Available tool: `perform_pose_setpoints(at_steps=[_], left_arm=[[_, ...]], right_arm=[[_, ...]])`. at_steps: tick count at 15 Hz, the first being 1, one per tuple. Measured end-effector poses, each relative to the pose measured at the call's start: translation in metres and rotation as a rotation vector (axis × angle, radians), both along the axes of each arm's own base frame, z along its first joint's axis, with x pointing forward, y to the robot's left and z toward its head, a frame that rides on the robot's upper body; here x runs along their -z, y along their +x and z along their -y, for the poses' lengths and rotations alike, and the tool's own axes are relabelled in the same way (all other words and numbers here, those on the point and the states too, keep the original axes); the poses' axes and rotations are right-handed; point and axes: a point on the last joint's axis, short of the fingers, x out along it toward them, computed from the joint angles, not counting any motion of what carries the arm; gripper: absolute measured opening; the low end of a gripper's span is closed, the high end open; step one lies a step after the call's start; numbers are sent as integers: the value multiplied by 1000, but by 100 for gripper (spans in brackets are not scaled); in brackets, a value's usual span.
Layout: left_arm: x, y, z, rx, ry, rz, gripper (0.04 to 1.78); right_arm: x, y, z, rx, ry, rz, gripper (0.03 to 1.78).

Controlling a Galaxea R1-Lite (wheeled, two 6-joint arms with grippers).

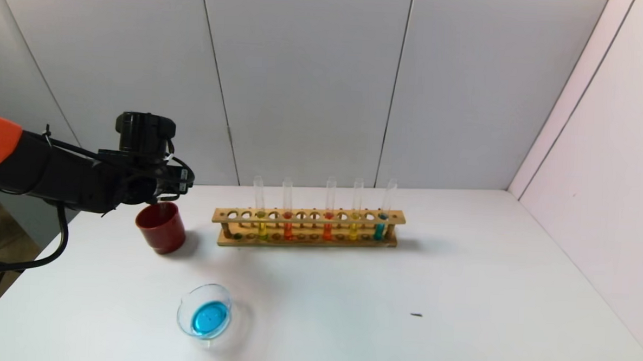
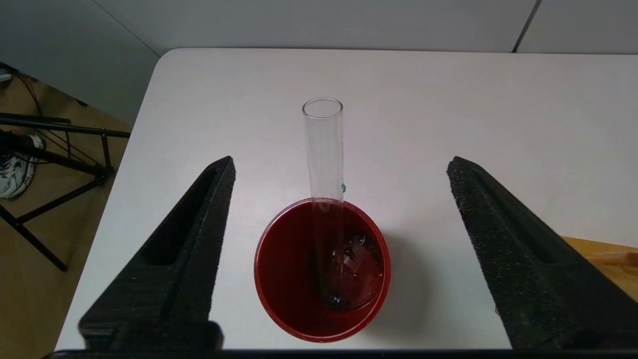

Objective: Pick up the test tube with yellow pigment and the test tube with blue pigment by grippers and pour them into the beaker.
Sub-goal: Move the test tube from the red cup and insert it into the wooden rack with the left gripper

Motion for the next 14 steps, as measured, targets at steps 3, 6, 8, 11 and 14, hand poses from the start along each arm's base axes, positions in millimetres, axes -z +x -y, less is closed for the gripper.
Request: perform_pose_setpoints(at_steps=[3,6,8,11,14], left_arm=[[-7,-20,19,53,-7,36,174],[-13,-41,34,82,-2,82,175],[-15,-55,36,87,9,78,175],[-18,-75,37,105,11,73,175],[-19,-89,46,120,20,72,175]], right_arm=[[0,0,0,0,0,0,170],[0,0,0,0,0,0,170],[0,0,0,0,0,0,170],[0,0,0,0,0,0,170],[0,0,0,0,0,0,170]])
